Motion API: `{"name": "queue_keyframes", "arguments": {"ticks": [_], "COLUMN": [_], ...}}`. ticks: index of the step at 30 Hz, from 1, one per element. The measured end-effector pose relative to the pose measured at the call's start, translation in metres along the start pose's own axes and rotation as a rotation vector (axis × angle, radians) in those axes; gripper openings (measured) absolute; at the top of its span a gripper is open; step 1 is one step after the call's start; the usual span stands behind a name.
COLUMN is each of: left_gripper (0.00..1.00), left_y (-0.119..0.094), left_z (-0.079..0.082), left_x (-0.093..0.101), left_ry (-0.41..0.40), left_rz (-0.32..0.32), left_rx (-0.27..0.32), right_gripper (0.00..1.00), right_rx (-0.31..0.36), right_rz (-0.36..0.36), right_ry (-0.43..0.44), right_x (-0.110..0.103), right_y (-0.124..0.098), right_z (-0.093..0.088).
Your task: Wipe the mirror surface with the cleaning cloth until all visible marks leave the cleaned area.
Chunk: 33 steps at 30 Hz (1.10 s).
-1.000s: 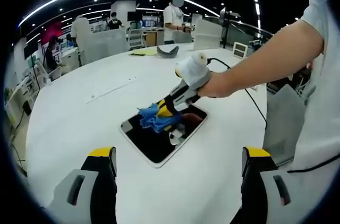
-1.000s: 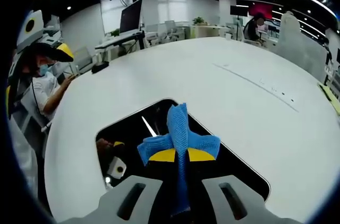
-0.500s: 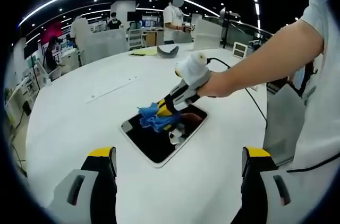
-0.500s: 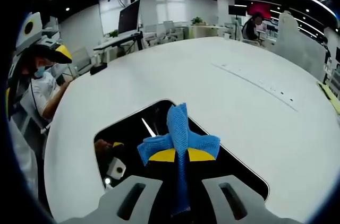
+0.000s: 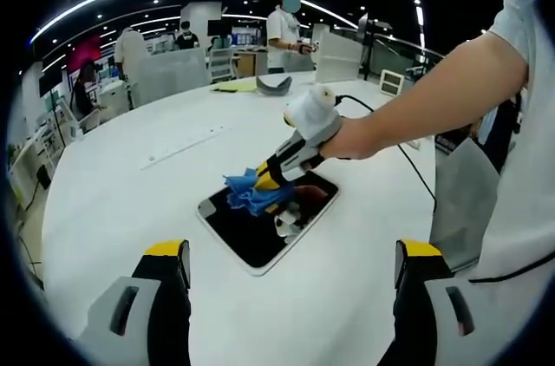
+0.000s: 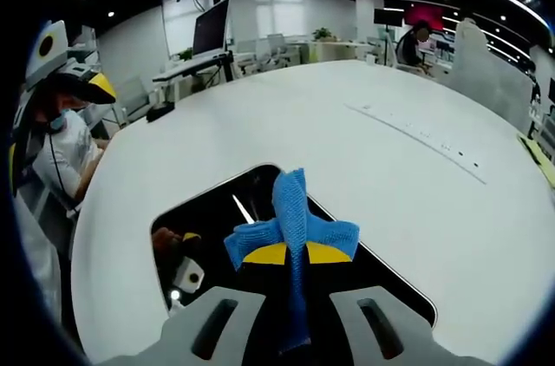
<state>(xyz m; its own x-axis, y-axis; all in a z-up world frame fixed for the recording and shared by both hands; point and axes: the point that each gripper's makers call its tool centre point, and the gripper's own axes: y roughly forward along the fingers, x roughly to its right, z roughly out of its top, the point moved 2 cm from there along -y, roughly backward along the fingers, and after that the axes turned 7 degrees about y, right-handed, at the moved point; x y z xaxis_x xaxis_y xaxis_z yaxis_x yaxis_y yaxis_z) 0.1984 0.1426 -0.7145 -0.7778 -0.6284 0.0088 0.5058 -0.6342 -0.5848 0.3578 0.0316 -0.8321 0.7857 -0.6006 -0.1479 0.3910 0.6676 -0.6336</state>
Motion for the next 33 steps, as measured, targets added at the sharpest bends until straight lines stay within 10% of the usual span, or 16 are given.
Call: {"name": "queue_keyframes", "arguments": {"ticks": [33], "left_gripper": [0.99], "left_y": [-0.001], "left_z": [-0.001], "left_x": [-0.006], "left_ry": [-0.006], "left_rz": [0.004], "left_rx": [0.004], "right_gripper": [0.01], "right_rx": [-0.057], "right_rz": [0.026], "right_ry": [-0.074], "right_x": [0.002], "right_y": [0.019], "right_z": [0.017]}}
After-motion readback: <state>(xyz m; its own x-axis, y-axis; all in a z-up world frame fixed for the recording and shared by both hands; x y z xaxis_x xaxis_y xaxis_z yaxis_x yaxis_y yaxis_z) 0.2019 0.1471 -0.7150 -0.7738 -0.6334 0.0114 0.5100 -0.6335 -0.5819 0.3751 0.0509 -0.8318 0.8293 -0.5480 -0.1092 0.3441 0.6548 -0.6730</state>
